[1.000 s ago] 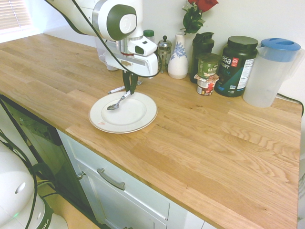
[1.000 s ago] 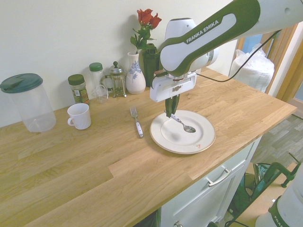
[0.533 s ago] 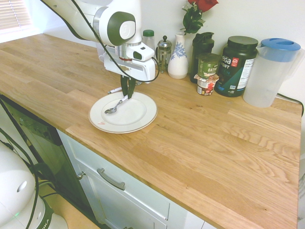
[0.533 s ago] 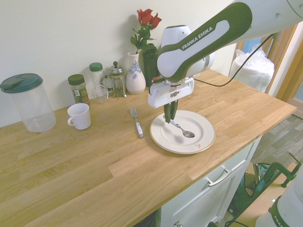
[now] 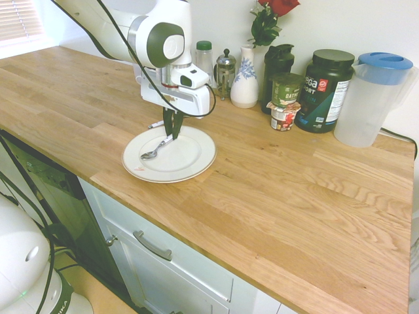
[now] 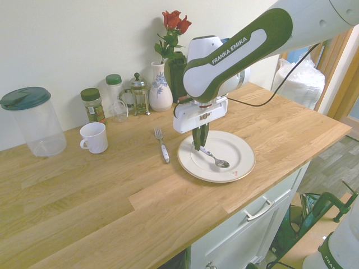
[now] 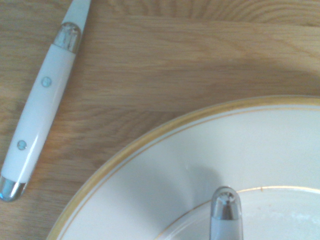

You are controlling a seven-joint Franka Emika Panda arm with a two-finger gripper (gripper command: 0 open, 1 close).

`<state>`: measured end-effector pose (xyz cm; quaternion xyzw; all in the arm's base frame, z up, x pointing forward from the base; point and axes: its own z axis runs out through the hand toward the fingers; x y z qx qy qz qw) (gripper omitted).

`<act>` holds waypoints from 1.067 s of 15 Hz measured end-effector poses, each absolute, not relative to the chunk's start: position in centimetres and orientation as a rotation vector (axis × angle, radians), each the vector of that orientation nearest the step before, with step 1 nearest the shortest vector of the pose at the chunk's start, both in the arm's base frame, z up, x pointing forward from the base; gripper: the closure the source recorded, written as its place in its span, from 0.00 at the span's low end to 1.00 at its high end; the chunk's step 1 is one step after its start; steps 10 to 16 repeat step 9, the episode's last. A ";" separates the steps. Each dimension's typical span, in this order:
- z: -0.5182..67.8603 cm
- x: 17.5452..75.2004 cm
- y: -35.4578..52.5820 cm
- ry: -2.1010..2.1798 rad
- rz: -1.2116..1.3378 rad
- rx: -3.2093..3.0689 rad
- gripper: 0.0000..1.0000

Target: Put the spoon into the plate

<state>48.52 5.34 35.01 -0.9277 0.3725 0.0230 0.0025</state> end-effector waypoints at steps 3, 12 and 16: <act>35.4 48.5 5.4 1.168 0.060 -2.907 0.00; 39.7 47.0 5.7 1.260 0.006 -2.878 0.00; 39.7 47.0 5.7 1.260 0.006 -2.878 0.00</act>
